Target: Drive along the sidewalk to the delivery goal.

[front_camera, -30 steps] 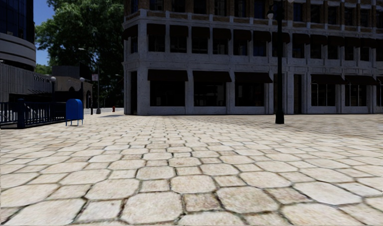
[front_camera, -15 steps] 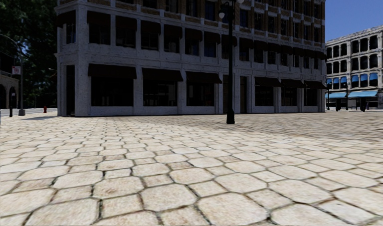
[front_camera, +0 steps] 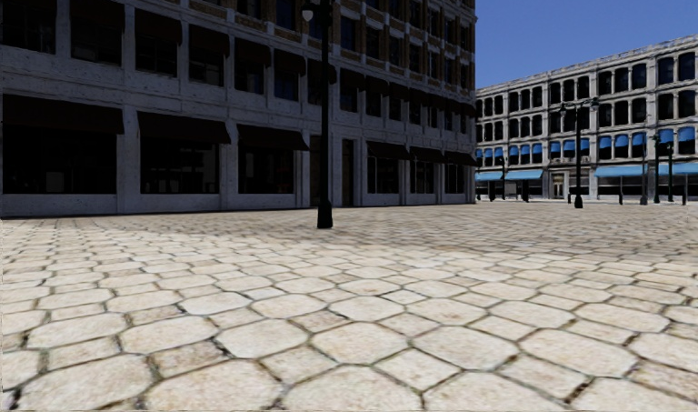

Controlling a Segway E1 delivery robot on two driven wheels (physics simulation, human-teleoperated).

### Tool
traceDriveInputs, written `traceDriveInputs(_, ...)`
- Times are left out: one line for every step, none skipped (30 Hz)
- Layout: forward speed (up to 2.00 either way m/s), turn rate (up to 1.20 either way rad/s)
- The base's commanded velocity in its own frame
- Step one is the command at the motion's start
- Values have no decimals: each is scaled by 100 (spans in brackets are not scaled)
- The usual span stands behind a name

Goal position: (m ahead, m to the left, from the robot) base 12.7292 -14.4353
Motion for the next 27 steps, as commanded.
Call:
traceDriveInputs(147, -63)
traceDriveInputs(147, -63)
traceDriveInputs(147, -63)
traceDriveInputs(147, -63)
traceDriveInputs(147, -63)
traceDriveInputs(147, -63)
traceDriveInputs(147, -63)
traceDriveInputs(147, -63)
traceDriveInputs(147, -63)
traceDriveInputs(147, -63)
traceDriveInputs(147, -63)
traceDriveInputs(147, -63)
traceDriveInputs(147, -63)
traceDriveInputs(147, -63)
traceDriveInputs(147, -63)
traceDriveInputs(147, -63)
traceDriveInputs(147, -63)
traceDriveInputs(147, -63)
traceDriveInputs(147, -63)
traceDriveInputs(147, -63)
traceDriveInputs(148, -63)
traceDriveInputs(148, -63)
traceDriveInputs(148, -63)
traceDriveInputs(148, -63)
traceDriveInputs(148, -63)
traceDriveInputs(148, -63)
traceDriveInputs(148, -63)
